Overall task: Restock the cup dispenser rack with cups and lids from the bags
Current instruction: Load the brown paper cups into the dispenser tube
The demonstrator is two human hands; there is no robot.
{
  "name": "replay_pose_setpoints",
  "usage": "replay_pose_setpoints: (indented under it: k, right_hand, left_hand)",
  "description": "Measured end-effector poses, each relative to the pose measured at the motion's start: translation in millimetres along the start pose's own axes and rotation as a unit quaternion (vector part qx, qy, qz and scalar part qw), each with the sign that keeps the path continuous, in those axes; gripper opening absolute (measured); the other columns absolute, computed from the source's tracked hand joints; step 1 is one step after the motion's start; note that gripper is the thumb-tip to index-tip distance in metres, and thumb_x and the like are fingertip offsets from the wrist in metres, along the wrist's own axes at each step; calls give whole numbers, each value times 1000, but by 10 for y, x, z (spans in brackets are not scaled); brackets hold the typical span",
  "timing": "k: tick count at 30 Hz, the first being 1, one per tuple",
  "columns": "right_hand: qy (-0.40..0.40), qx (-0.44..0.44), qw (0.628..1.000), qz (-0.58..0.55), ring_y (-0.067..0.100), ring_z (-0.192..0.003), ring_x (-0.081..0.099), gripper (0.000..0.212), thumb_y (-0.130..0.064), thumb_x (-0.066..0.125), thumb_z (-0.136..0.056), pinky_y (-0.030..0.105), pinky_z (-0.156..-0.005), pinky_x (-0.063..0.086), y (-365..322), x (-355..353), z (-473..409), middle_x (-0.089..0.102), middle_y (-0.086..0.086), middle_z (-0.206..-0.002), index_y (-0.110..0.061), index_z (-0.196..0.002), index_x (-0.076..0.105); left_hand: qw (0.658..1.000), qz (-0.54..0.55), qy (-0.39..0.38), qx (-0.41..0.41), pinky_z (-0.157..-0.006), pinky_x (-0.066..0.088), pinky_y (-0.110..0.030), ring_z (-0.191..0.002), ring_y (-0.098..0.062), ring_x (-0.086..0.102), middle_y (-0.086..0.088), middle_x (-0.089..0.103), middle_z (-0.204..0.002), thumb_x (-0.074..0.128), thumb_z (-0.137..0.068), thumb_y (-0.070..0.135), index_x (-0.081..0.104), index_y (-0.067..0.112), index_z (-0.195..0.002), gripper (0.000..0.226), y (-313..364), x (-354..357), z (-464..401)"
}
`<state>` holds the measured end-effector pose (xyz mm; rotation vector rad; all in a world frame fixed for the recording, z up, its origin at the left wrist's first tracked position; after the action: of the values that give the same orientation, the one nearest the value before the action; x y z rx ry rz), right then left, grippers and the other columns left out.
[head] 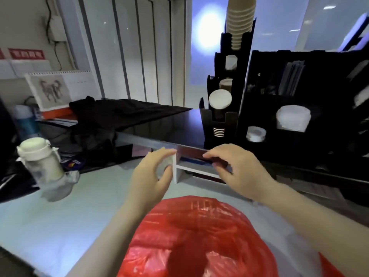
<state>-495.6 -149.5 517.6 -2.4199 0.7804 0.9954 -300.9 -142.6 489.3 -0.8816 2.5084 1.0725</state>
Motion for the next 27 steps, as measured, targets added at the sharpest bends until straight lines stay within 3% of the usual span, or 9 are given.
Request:
replay_pose_setpoints:
  k: [2, 4, 7, 9, 11, 15, 17, 21, 27]
  right_hand:
    - [-107, 15, 994, -7, 12, -96, 61, 23, -11, 64, -85, 26, -86, 47, -21, 332, 223, 69, -6, -104, -21, -105, 69]
    - [-280, 55, 958, -5, 7, -91, 58, 14, -27, 59, -90, 26, -82, 46, 61, 721, 535, 67, -12, -101, -31, -101, 65]
    - [-433, 76, 898, 15, 7, -92, 57, 19, -37, 54, -89, 29, -84, 47, 166, 1108, 1029, 67, -12, -102, -30, -103, 64]
    - [-448, 49, 889, 79, 13, -112, 53, 26, -34, 50, -90, 35, -101, 40, 265, 1250, 1233, 64, -12, -116, -32, -111, 65]
    - [-445, 40, 882, 149, 19, -139, 28, 36, -32, 48, -93, 43, -117, 12, 439, 1306, 1353, 47, -10, -143, -37, -127, 57]
    - [-440, 110, 871, 188, 24, -148, -11, 46, -38, 41, -98, 52, -109, -20, 879, 1263, 1461, 7, -5, -161, -39, -144, 36]
    - [-436, 151, 867, 186, 25, -147, -16, 47, -44, 36, -99, 53, -108, -22, 1056, 1274, 1494, 4, -5, -162, -39, -145, 34]
    - [-423, 200, 869, 161, 21, -147, -14, 53, -52, 30, -98, 56, -112, -18, 1240, 1361, 1502, 3, -8, -161, -39, -149, 22]
    - [-387, 262, 882, 63, 15, -148, 5, 50, -36, 31, -98, 52, -116, -4, 1398, 1479, 1428, 19, -11, -159, -42, -147, 24]
  left_hand:
    - [999, 3, -20, -44, -86, 35, -1, -99, 10, 54, 29, 60, -103, 52, -82, 13, 69, 28, -97, 28, -165, 40, 259]
    - [994, 24, -57, -95, -74, 42, -6, -88, 7, 61, 27, 68, -85, 55, -88, 7, 68, 34, -87, 30, -343, 119, 475]
    - [985, 23, -118, -125, -75, 44, -8, -84, 7, 63, 24, 69, -76, 56, -83, -6, 70, 32, -78, 40, -533, 243, 734]
    - [977, 12, -155, -143, -77, 44, -9, -84, 7, 63, 24, 69, -75, 51, -73, -13, 74, 24, -67, 44, -642, 316, 864]
    - [971, 1, -191, -146, -78, 46, -13, -85, 5, 63, 20, 69, -75, 47, -67, -6, 72, 20, -59, 36, -710, 396, 953]
    - [948, -80, -288, -112, -99, 43, -28, -106, -12, 63, 9, 73, -92, 39, -64, 14, 76, 21, -74, 39, -838, 645, 1018]
    - [923, -154, -341, -83, -112, 27, -30, -126, -11, 51, 10, 70, -111, 44, -75, 14, 74, 28, -96, 39, -951, 805, 1053]
    - [901, -222, -364, -81, -114, 16, -33, -140, -10, 31, 11, 45, -145, 49, -86, 24, 54, 33, -132, 46, -1222, 1021, 1060]
    - [879, -269, -379, -109, -113, 17, -39, -145, -11, 14, 7, 24, -157, 59, -81, 56, 26, 35, -148, 77, -1571, 1281, 1038]
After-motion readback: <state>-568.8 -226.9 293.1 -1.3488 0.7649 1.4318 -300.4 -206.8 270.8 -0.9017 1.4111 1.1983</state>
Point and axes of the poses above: each hand's wrist, its own z-axis away from the middle knuckle, its own x-axis out of the palm, y = z × x, the point moved 7 cm from there along -z, towards the middle knuckle
